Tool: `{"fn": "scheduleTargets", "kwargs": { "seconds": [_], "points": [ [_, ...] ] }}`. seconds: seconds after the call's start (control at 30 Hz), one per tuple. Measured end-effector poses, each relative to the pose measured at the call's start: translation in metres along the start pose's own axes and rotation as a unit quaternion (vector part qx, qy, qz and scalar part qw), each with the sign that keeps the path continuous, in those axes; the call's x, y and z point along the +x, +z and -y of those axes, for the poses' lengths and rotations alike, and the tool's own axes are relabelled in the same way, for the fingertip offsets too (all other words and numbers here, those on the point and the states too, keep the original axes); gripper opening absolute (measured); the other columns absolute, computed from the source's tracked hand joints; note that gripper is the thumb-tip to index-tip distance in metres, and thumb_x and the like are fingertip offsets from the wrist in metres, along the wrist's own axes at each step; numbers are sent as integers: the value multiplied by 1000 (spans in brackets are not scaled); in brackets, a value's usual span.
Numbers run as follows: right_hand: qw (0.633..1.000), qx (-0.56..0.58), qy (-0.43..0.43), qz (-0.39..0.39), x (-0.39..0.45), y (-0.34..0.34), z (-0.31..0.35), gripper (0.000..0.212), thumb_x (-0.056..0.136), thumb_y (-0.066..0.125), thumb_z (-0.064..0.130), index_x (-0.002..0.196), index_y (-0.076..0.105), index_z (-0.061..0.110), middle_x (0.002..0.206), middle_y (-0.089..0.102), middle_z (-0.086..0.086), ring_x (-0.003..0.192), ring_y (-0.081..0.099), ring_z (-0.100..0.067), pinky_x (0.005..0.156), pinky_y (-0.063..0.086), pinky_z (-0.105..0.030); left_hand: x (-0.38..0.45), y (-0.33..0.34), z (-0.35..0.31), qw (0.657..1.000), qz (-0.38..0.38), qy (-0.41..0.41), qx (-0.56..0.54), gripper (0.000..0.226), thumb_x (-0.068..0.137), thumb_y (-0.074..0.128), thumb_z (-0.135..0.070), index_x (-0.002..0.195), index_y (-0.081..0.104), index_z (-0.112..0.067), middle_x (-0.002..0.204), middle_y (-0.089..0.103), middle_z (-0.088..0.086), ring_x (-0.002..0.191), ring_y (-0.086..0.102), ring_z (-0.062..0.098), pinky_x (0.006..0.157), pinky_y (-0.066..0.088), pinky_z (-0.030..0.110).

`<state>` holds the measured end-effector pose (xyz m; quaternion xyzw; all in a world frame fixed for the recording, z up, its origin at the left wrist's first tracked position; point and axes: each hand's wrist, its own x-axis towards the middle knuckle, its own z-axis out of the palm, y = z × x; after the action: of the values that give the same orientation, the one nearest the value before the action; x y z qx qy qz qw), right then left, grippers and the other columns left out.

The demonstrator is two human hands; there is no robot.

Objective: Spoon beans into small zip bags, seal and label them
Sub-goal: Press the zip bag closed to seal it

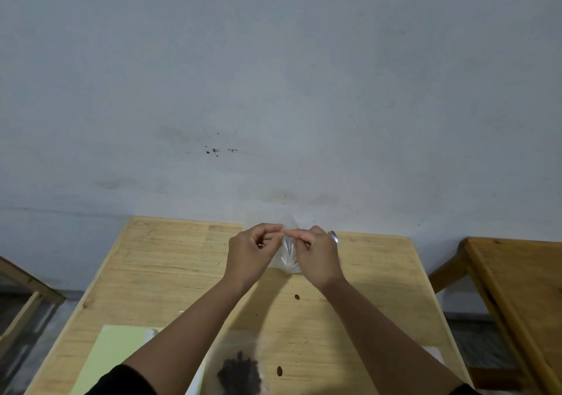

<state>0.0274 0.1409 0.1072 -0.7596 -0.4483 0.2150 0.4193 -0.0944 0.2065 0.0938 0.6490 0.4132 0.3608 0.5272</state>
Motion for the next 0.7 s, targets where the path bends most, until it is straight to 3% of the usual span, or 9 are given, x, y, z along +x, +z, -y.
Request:
{"fn": "scheduleTargets", "kwargs": {
  "seconds": [0.07,0.13,0.2,0.3,0.43,0.63,0.7],
  "points": [
    [1000,13,2,11,-2,-1,1,26,93,51,6,105,71,16,89,56,-3,75,54,-2,73,25,10,-2,-8,4,999,34,15,-8,25,83,71,-19,98,68,-39,89,72,-15,87,66,-4,73,46,4],
    [999,35,15,24,-5,0,0,26,93,51,6,107,70,15,90,58,-2,78,53,8,72,30,7,-3,-14,9,997,72,26,13,40,77,77,-22,110,62,-41,107,68,-18,99,62,-7,82,45,6],
    [996,64,33,44,-7,1,-2,26,94,51,7,109,69,17,97,59,0,80,55,5,71,40,0,-2,-19,13,991,105,40,71,69,65,85,-30,124,53,-42,124,54,-27,112,51,-12,94,40,7],
    [993,87,47,69,-9,5,-3,27,95,50,8,110,69,20,105,60,-2,87,59,-8,78,48,-13,0,-23,17,966,174,94,167,108,48,89,-46,136,26,-49,138,24,-38,127,20,-24,105,20,2],
    [987,105,46,113,-9,7,0,35,96,44,5,106,69,29,100,54,0,92,55,-10,82,45,-15,3,-25,21,942,210,130,226,125,50,84,-57,142,1,-46,148,1,-34,136,1,-17,105,6,-1],
    [976,128,25,175,-9,2,3,44,96,42,2,100,69,37,107,52,-16,97,57,-28,91,50,-28,5,-28,24,941,167,165,243,117,56,85,-40,147,11,-34,136,25,-19,128,24,-6,100,21,1],
    [973,145,24,179,-10,2,-1,42,96,44,4,98,69,38,97,52,-10,86,57,-21,82,51,-22,3,-28,27,945,158,161,236,112,58,84,-33,147,16,-29,135,29,-13,127,28,-2,100,21,1]
  ]
}}
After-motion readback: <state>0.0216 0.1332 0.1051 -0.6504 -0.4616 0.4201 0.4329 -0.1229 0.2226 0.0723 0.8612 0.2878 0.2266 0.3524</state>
